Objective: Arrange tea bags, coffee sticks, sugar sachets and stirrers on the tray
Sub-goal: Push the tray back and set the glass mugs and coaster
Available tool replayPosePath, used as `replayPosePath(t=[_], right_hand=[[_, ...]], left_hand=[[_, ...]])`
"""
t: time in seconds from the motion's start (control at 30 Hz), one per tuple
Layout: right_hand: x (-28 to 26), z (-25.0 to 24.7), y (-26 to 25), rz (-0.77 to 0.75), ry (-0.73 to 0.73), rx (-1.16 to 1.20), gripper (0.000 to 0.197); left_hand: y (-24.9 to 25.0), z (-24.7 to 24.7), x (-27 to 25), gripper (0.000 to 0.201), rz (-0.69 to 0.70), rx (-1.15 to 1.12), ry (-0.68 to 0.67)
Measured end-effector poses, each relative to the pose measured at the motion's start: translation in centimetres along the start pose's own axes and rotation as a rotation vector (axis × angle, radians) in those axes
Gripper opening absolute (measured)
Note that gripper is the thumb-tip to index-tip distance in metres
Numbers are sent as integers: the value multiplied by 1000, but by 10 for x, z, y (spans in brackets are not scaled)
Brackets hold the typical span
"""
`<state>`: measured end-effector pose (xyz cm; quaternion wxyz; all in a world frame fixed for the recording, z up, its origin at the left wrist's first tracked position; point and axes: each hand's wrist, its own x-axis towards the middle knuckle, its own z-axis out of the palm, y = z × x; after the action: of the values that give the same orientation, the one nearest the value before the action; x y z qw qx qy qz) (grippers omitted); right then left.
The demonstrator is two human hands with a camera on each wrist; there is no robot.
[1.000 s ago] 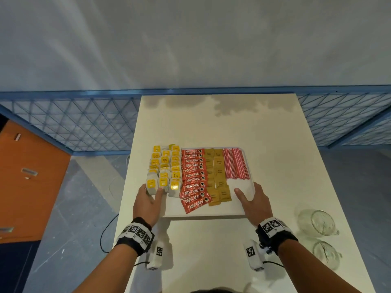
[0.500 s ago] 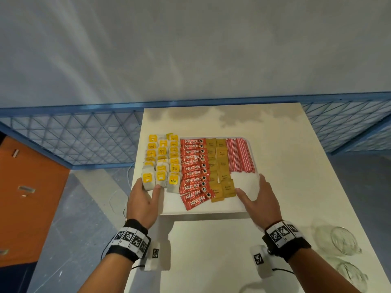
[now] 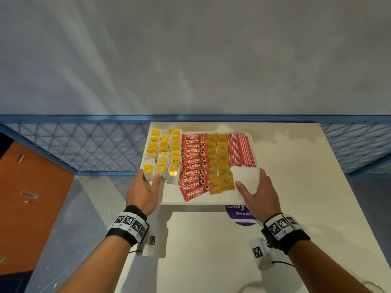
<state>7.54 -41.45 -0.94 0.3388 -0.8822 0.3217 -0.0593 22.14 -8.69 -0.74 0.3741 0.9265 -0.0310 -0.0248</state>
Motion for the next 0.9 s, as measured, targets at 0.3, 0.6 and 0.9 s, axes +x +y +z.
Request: replayPosePath(t=[0.3, 0.6, 0.9], right_hand=[[72, 26, -20, -9, -47, -51, 75], [113, 60, -14, 11, -88, -115, 78], [135, 68, -11, 27, -174, -227, 96]], left_hand=[[1, 25, 76, 35, 1, 71, -37], [-17, 52, 119, 43, -90, 135, -85], [-29, 57, 137, 59, -158, 247, -130]])
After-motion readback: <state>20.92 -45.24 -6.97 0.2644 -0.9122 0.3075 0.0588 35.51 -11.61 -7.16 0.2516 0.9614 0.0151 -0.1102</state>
